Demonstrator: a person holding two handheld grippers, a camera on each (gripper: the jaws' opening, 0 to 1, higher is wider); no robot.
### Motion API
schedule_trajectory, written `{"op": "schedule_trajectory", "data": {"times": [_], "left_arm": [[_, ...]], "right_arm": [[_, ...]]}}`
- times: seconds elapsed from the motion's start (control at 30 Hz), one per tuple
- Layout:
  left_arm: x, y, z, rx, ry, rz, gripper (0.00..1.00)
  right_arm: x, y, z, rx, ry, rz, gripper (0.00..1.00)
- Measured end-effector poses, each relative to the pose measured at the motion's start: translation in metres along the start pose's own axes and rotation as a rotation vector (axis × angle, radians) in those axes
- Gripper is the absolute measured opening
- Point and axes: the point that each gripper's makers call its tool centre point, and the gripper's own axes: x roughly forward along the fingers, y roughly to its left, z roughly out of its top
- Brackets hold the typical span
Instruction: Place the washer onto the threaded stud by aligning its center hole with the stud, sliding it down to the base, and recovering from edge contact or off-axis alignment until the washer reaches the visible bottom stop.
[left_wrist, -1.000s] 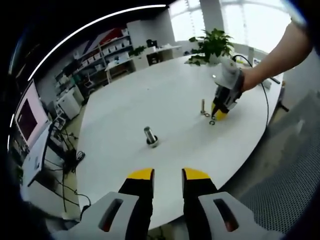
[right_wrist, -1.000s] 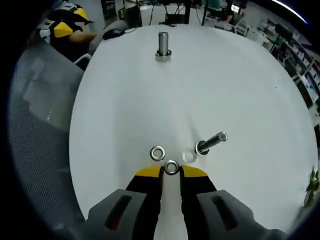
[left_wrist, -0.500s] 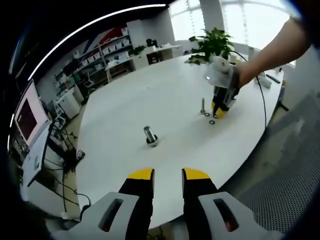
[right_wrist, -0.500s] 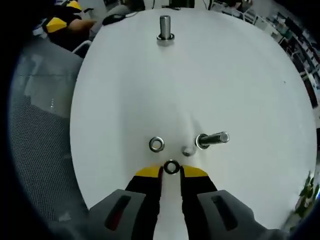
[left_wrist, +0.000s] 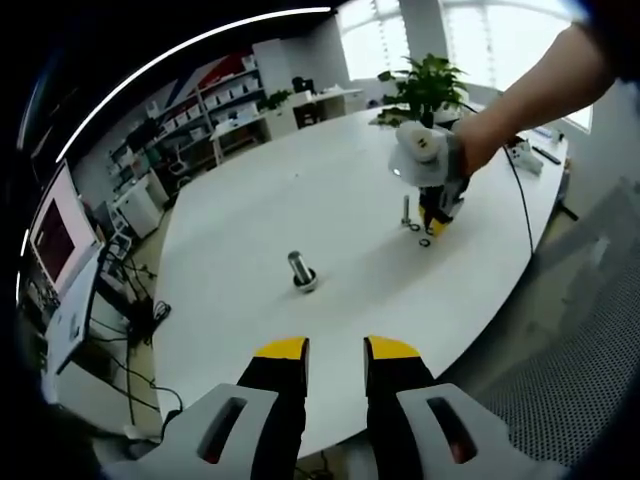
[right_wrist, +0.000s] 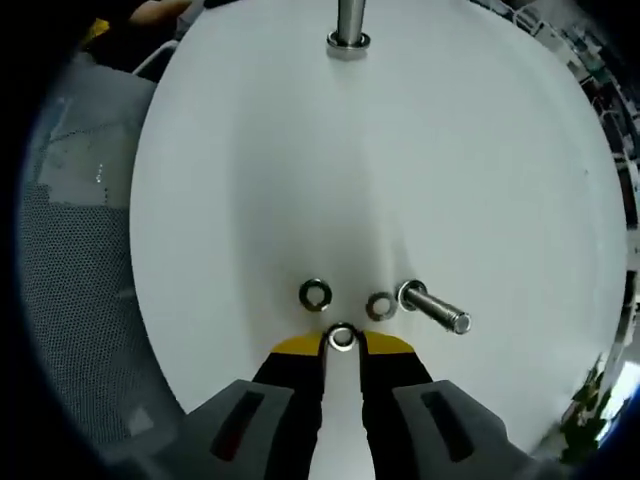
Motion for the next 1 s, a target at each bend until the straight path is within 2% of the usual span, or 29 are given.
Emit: {"op": "schedule_trajectory", "data": {"times": [0.13, 0.5, 0.57, 0.67, 0.73, 0.83, 0.9, 1.0], "left_arm": [[0.0, 0.0, -0.001, 0.002, 0.003, 0.001, 0.19], [0.0, 0.0, -0.001, 0.005, 0.007, 0.001, 0.19], [0.0, 0.0, -0.001, 0.007, 0.007, 0.002, 0.19], [-0.001, 0.001, 0.0, 0.009, -0.001, 0.007, 0.19], [-0.001, 0.001, 0.001, 0.006, -0.004, 0.007, 0.19], [-0.001, 0.001, 0.0, 0.009, 0.002, 0.007, 0.19], [0.0, 0.001, -0.001, 0.007, 0.003, 0.005, 0.19], [0.0, 0.001, -0.001, 0.01, 0.004, 0.006, 0.18]], "right_arm": [[0.0, -0.003, -0.001, 0.044, 0.018, 0.02, 0.15], [0.001, 0.0, -0.003, -0.063, 0.016, 0.011, 0.16], [0.0, 0.0, -0.003, -0.036, 0.014, 0.009, 0.16], [-0.001, 0.0, -0.004, 0.025, -0.024, -0.013, 0.15], [-0.002, 0.0, -0.005, 0.013, -0.052, -0.024, 0.14], [-0.002, -0.001, -0.004, 0.064, -0.124, -0.002, 0.14], [-0.002, -0.003, -0.003, 0.069, -0.156, 0.008, 0.13], [-0.004, -0.004, -0.011, 0.087, -0.143, 0.008, 0.13]]}}
